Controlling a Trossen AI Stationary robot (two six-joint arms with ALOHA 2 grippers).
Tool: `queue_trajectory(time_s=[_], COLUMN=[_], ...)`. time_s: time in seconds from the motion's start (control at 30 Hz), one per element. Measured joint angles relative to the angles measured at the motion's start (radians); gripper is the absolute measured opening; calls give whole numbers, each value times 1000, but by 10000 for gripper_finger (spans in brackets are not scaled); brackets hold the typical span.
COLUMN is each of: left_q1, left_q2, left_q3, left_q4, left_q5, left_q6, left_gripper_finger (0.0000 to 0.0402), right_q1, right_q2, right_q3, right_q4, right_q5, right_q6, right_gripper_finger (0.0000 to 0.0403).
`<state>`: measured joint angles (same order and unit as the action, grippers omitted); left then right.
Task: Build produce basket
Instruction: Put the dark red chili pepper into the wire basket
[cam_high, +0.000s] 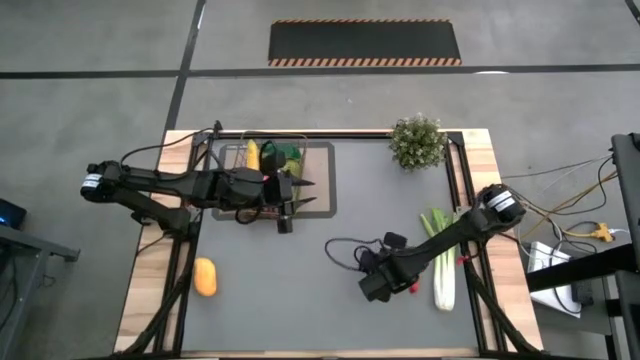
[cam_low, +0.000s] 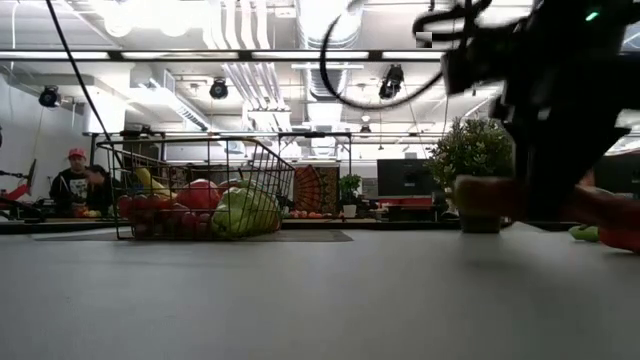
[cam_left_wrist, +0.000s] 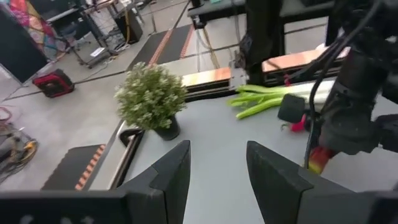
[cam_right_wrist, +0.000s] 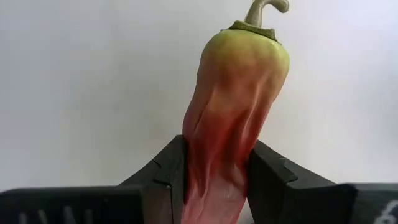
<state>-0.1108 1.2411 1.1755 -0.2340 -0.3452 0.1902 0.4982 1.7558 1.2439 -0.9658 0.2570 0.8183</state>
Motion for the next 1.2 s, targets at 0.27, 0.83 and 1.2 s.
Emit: queue_trajectory(time_s=[0.27, 0.83, 1.2], left_q1=[-99, -253, -249], left_q2=[0, 2, 22], left_q3=[-9, -109, -403], left_q4=[32, 249, 768], left_q5=[0, 1, 0], left_q6=[-28, -96, -107], left_gripper_finger=[139, 139, 176], right_q1=[47, -58, -108], right_q2=[-122, -191, -169], right_q3=[-125, -619, -628], right_q4=[414, 1966, 2067], right_q5=[164, 194, 102], right_q6=[-376, -1097, -1114], right_gripper_finger=[107, 106, 106])
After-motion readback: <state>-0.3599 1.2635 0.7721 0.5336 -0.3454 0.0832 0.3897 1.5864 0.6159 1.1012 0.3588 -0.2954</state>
